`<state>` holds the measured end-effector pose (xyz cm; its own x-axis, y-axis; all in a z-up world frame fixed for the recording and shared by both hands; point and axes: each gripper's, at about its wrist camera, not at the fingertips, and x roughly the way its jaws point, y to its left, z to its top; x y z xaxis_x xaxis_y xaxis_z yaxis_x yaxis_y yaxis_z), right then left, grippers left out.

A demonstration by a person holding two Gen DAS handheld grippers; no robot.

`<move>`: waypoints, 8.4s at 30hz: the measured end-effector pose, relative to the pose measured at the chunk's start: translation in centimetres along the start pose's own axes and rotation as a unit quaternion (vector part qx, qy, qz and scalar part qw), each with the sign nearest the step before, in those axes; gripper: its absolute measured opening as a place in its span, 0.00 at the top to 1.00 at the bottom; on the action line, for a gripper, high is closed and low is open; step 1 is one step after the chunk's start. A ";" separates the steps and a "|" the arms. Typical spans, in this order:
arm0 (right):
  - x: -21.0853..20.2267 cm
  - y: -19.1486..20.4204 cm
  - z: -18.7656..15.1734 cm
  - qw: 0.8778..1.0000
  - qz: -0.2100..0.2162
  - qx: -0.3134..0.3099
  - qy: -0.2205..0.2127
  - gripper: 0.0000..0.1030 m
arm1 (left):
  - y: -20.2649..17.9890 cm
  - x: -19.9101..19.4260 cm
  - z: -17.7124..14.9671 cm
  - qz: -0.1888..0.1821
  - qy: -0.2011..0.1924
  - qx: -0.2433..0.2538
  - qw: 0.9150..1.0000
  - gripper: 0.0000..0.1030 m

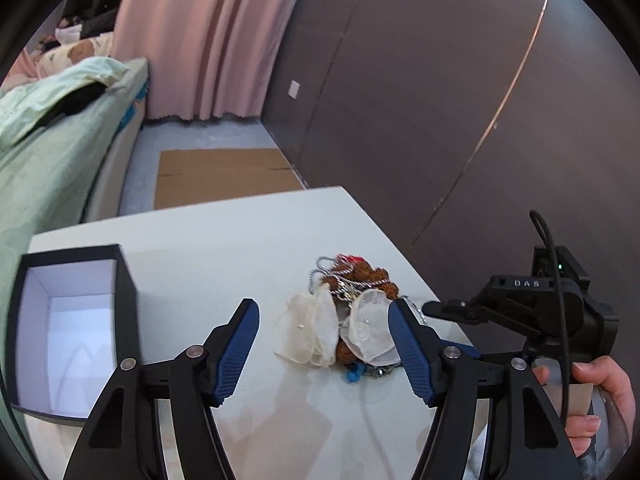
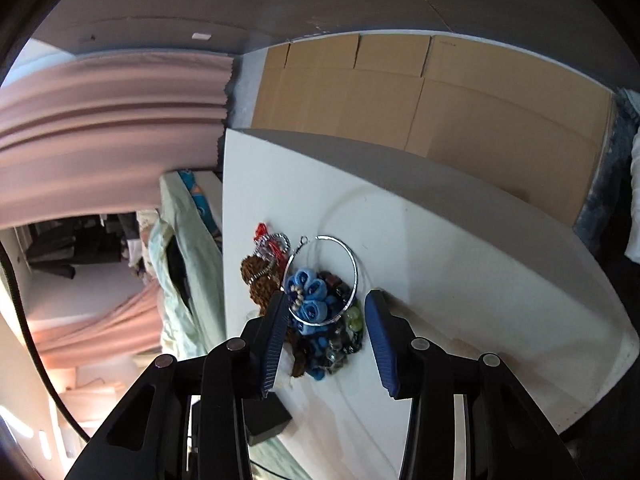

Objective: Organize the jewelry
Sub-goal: 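Grasp the white lace pouches with the left tool while the right tool grasps the silver hoop, then carry both items over the black box and open both tools to drop them, then withdraw both tools from the box back toward the jewelry pile, then close the left tool on the brown bead bracelet, then drop the brown bracelet into the box with the left tool while the right tool grasps the blue flower clip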

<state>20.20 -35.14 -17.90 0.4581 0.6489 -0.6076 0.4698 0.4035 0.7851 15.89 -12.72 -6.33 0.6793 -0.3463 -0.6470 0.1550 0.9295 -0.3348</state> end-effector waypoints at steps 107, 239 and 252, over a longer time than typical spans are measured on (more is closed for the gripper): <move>6.4 14.4 -15.7 0.923 0.079 -0.361 0.104 0.50 | 16.2 -15.7 1.0 0.064 -0.128 -0.187 0.972 0.18; 1.7 6.8 -2.0 0.932 -0.194 -0.307 0.002 0.20 | 4.3 -12.5 3.6 -0.081 -0.115 -0.071 0.987 0.81; 2.0 7.6 -3.1 0.901 -0.248 -0.355 -0.007 0.71 | 7.9 -13.6 3.4 -0.035 -0.126 -0.100 0.986 0.81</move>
<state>22.34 -28.83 -12.80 0.3370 0.2693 -0.9022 0.0196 0.9560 0.2927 10.30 -0.20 2.10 0.8323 -0.3424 -0.4359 0.0796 0.8521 -0.5173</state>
